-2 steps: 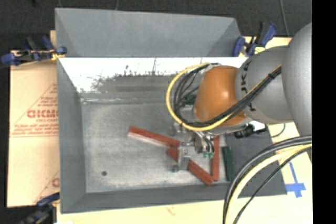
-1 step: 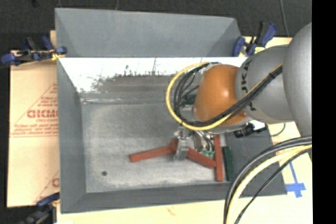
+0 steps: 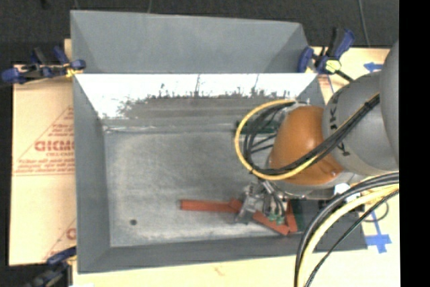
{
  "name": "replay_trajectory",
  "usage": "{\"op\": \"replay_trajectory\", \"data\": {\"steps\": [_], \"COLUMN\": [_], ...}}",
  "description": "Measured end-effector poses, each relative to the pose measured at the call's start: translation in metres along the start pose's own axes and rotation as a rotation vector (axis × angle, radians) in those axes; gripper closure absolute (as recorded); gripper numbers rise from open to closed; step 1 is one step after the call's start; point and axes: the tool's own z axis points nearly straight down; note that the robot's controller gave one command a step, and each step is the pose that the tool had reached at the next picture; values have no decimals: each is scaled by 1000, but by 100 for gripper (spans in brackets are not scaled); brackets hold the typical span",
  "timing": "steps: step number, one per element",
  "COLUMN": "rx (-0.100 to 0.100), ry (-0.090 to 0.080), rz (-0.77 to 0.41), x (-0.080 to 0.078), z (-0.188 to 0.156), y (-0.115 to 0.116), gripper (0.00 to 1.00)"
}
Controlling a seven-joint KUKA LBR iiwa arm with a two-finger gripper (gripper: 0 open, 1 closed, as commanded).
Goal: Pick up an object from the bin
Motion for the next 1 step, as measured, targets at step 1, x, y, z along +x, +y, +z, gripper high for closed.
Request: {"op": "replay_trajectory", "data": {"steps": [1], "rx": [-2], "ry": [-4], "rz": [-5], "x": [10], "z": [-24], "y": [14], "gripper": [100]}}
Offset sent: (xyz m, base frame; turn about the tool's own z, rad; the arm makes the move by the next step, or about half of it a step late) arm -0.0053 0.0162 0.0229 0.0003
